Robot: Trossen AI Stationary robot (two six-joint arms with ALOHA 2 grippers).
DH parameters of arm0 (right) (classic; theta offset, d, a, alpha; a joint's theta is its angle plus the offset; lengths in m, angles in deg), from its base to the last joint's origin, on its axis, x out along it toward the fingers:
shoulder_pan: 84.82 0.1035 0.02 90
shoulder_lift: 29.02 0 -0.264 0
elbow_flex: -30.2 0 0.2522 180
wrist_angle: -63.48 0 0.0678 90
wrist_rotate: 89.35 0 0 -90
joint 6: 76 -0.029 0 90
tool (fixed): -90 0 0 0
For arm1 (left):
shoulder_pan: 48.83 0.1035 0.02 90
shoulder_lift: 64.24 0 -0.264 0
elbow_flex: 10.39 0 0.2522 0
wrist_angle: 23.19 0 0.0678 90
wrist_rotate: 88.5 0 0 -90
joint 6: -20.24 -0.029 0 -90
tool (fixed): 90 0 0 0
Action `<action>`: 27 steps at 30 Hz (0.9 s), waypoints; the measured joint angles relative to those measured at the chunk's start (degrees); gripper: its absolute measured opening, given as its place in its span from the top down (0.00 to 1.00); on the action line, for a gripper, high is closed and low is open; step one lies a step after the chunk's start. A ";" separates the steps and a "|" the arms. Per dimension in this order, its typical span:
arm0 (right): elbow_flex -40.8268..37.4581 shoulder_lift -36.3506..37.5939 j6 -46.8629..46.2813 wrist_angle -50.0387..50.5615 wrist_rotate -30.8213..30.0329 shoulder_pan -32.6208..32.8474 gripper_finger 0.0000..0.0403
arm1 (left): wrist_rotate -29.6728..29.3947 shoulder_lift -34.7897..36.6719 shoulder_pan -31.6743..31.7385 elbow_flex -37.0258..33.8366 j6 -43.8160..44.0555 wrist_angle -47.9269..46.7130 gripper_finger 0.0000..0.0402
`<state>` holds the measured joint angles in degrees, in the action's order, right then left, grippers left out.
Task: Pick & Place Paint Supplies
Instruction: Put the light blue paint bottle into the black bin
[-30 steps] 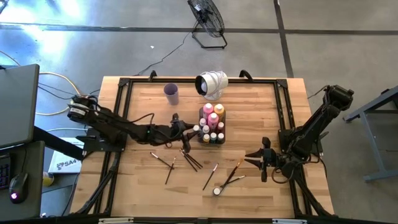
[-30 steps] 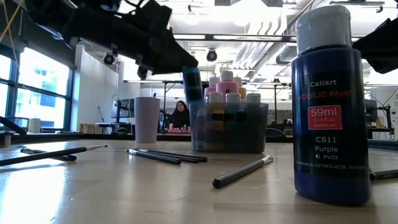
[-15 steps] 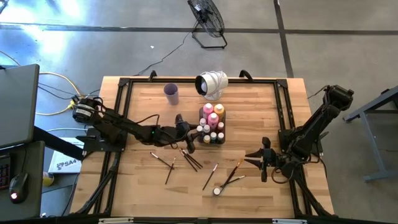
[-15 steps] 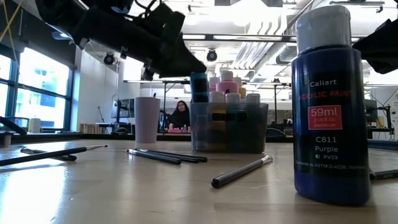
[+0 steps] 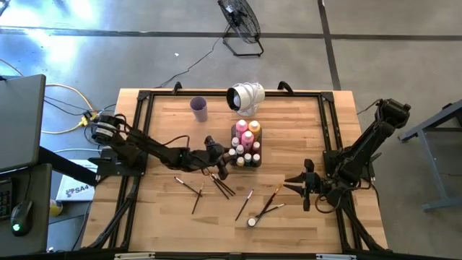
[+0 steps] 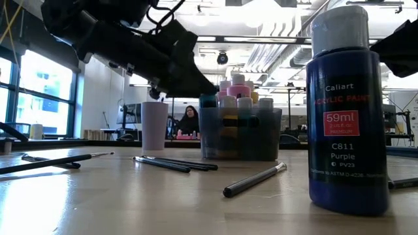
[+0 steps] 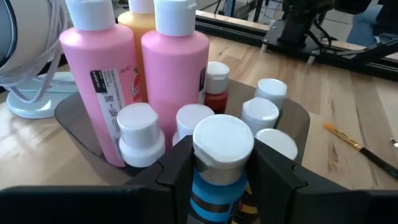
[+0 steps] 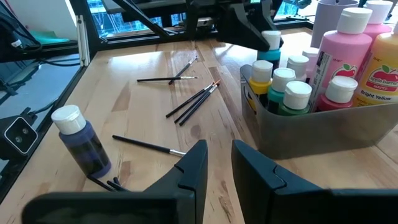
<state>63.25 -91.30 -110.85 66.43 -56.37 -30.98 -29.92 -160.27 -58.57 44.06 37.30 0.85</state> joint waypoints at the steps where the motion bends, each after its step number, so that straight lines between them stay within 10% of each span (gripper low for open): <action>1: 0.00 0.00 0.00 0.00 0.00 0.00 0.84 | 0.00 -0.30 0.00 0.00 0.00 0.07 0.69; 27: 0.00 0.00 -0.04 0.00 0.02 0.00 0.84 | -0.83 -0.89 0.02 -0.04 -0.04 -1.70 0.68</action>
<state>63.25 -91.30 -110.89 66.43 -56.35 -30.98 -30.75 -161.16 -58.54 44.02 37.26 -0.86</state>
